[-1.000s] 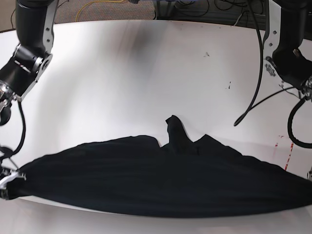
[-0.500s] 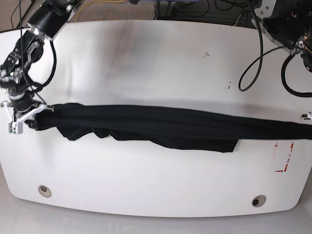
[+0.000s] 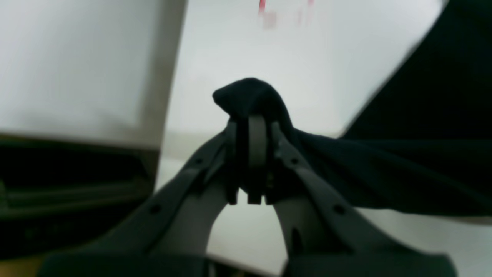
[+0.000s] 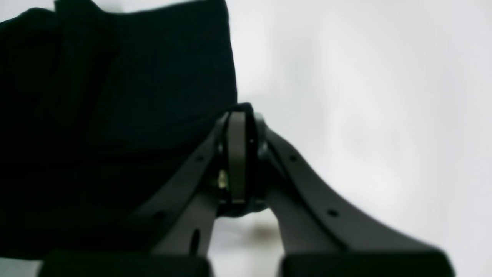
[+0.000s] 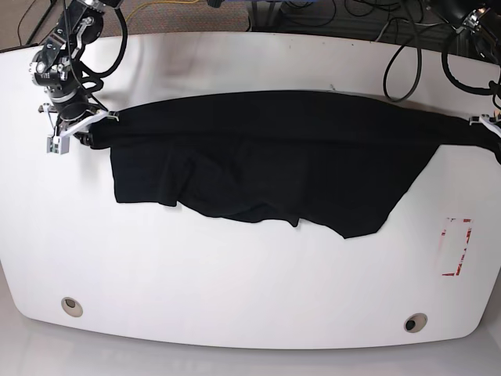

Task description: Layout the t-shirt on the table in an organized manner, then fold the t-shirt properly

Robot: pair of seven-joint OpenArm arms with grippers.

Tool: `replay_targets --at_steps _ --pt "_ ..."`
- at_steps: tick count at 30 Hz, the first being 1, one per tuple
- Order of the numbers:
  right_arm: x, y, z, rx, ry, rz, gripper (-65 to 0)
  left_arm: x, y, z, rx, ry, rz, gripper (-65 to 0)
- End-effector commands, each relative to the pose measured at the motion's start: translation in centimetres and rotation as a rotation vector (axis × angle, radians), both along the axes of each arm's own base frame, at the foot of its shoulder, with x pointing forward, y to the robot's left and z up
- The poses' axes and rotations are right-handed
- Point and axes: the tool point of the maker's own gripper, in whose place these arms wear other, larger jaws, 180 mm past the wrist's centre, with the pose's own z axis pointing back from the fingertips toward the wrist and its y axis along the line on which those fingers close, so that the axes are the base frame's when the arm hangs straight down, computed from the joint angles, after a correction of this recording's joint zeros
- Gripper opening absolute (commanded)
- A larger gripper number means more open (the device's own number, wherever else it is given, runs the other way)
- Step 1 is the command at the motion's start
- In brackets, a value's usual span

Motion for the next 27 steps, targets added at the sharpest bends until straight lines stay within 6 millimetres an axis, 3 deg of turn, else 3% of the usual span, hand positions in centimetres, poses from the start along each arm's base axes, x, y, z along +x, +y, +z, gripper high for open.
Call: replay_targets --at_steps 1,10,23,25,27 --pt "0.1 -0.3 0.9 -0.015 -0.036 -0.004 -64.8 -0.5 0.5 0.7 0.028 -0.011 -0.004 -64.4" --pt "-2.0 0.4 -0.8 0.011 0.016 -0.014 -64.8 -2.9 0.6 -1.1 0.028 0.077 -0.002 -64.4" --pt "-3.2 1.3 -1.6 0.021 0.042 0.022 -64.8 -4.9 0.5 -2.6 0.027 0.150 -0.006 -64.3" --pt "-3.2 1.4 -1.6 0.022 0.042 0.022 -64.8 -5.1 0.5 -2.7 0.026 0.158 -0.008 -62.9" --pt "-3.2 1.4 -1.6 0.022 0.042 0.022 -64.8 -5.2 0.4 -2.8 0.026 0.163 -0.010 -57.5"
